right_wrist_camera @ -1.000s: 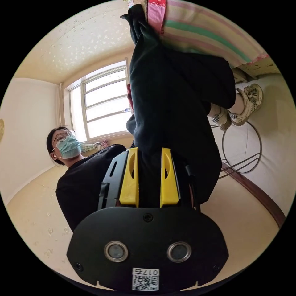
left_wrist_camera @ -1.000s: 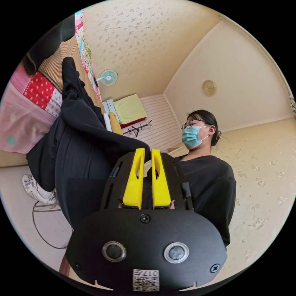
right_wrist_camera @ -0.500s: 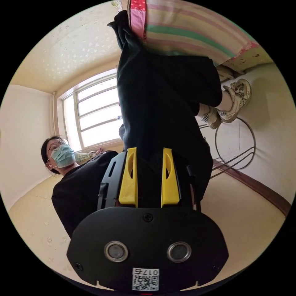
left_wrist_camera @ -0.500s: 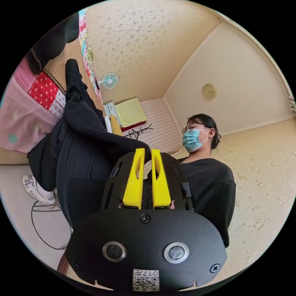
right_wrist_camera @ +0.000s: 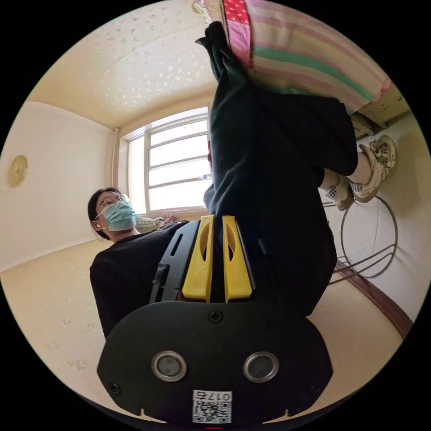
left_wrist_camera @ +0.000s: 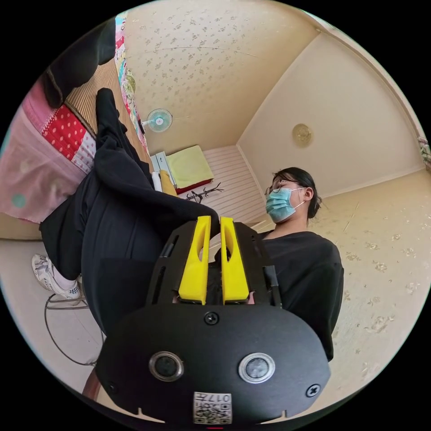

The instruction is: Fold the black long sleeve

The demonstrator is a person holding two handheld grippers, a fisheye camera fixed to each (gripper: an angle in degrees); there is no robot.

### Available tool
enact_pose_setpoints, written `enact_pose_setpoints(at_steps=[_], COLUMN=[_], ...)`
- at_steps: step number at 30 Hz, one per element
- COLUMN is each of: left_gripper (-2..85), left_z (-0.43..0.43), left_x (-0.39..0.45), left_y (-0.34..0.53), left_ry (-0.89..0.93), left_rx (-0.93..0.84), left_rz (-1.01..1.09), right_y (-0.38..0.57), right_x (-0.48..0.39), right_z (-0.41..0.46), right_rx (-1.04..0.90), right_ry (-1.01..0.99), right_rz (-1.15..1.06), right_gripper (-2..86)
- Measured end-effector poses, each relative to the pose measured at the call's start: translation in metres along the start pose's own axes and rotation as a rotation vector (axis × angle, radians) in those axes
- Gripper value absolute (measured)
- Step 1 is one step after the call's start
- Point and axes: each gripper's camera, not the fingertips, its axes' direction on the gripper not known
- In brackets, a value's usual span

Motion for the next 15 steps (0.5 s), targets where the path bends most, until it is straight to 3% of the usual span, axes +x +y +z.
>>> enact_pose_setpoints(at_steps=[2,8,15], left_gripper=[4.7,4.5,4.3], left_z=[0.006,0.034,0.098], left_x=[0.004,-0.002,-0.027], left_y=[-0.003,-0.063,-0.244], left_ry=[-0.016,-0.022,-0.071], left_rx=[0.019,0.167,0.238], left_rz=[0.012,0.034,0.119], right_y=[0.007,-0.029,-0.149], right_x=[-0.016,-0.055,-0.124], right_z=[-0.011,-0.016,-0.002], right_rx=[0.094,0.271,0.43], right_ry=[-0.092,-0.127,-0.161], right_rz=[-0.105,-0.252,-0.435], right_gripper=[3.3,2.6,3.0])
